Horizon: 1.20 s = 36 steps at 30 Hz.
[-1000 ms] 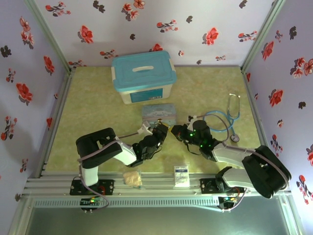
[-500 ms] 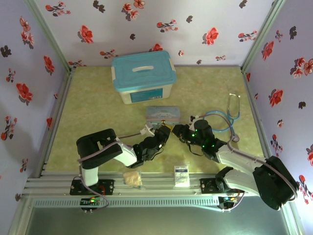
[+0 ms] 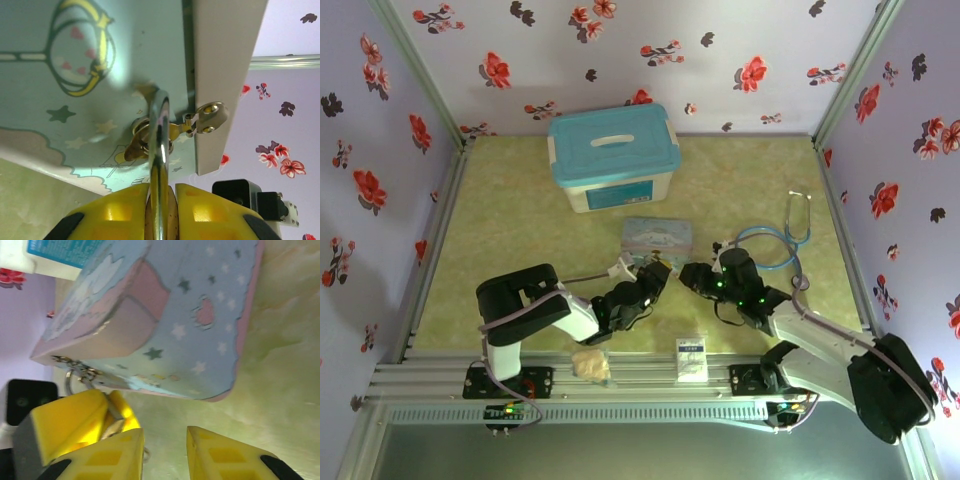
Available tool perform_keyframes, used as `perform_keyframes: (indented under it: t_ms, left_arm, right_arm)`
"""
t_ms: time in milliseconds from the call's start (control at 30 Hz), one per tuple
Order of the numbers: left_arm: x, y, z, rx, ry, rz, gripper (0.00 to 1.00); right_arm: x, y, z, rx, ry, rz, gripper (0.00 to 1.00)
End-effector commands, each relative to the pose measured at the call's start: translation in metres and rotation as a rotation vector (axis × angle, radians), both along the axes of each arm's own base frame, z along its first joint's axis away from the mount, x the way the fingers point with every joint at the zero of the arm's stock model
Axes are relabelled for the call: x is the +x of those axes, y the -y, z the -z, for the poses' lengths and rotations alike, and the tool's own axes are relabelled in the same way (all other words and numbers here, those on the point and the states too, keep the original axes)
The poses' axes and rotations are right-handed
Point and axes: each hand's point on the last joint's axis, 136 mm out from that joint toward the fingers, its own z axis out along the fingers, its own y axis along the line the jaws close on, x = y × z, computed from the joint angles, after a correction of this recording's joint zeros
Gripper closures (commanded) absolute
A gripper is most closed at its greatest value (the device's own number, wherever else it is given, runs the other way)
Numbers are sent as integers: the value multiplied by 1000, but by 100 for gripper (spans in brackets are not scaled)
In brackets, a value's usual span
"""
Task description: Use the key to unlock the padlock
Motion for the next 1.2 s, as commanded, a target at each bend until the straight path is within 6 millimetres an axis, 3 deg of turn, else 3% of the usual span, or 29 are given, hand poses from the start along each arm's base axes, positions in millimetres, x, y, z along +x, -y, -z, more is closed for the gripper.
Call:
perform_keyframes:
  t_ms: [0, 167, 400, 500, 733, 933, 1167]
  left_arm:
    - [-5, 4, -17, -63, 21, 25, 100]
    - [-5, 1, -6, -34, 2, 24, 100]
    - [-9, -1, 8, 56, -36, 39, 100]
    - [-9, -4, 9, 77, -39, 39, 100]
    - [-12, -8, 7, 97, -26, 48, 100]
    - [-13, -5, -3, 106, -9, 67, 100]
    - [-14, -4, -7, 113, -1, 73, 100]
  right_arm:
    - [-5, 3, -2, -116, 81, -118, 74]
    - [-10, 11, -16, -258, 269, -196, 66]
    - [-24, 3, -15, -449, 560, -292, 55]
    - [-31, -9, -16, -424, 718, -345, 51]
    - [-32, -8, -7, -520, 855, -377, 53]
    - [-37, -19, -3, -614, 932, -452, 58]
    - [-27, -22, -5, -761, 1013, -442, 58]
